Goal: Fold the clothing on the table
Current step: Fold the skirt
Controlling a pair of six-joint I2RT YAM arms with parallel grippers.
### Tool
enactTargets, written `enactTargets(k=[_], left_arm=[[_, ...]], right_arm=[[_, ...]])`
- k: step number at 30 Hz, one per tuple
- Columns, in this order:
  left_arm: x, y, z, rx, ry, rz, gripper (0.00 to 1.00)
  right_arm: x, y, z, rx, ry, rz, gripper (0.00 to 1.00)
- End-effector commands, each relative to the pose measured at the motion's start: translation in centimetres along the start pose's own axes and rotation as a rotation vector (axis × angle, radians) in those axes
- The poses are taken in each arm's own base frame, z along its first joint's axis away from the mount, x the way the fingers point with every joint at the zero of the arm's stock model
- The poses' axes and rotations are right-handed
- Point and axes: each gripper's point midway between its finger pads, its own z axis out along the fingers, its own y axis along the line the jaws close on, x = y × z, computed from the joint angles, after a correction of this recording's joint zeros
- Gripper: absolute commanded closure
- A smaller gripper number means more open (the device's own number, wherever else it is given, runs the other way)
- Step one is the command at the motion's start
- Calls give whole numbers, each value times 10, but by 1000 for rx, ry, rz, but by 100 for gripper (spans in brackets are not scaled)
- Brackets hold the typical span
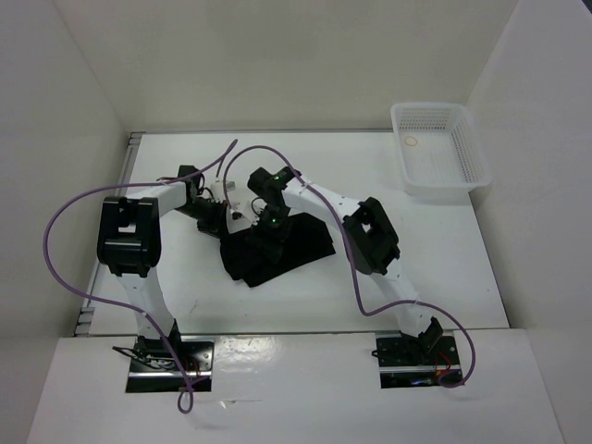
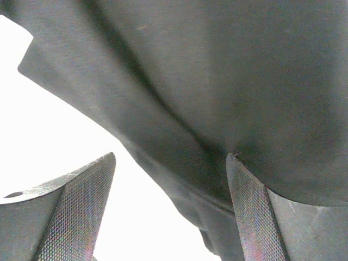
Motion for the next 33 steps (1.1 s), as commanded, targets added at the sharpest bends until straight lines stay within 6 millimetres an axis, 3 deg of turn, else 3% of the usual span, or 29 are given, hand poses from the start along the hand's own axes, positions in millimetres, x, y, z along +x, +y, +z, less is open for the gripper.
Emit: enactTargets(k=[1,14,19,24,27,28,31,33], left_arm=[[7,7,4,-42,22,7,100],[6,9,5,-52,25,-2,100],[6,9,5,-52,25,-2,100],[8,10,7,-49,32,-7,100],[8,10,7,-49,32,-7,100],[8,10,7,-49,32,-7,100],[8,10,7,-49,32,-7,100],[6,9,5,-52,25,-2,100]], right_arm=[[-17,35,-36,-66,-58,-67,14],[4,83,-24,-213,22,-114,13],[23,123,-12,-290,90,-141,13],[50,142,-9,-341,145,-134,13],[41,144,-27,-307,98,-151,14],[29,139,-40,-272,56,-146,14],[3,117,-78,-170,-59,-125,14],[-2,83,-92,-95,-124,-54,14]])
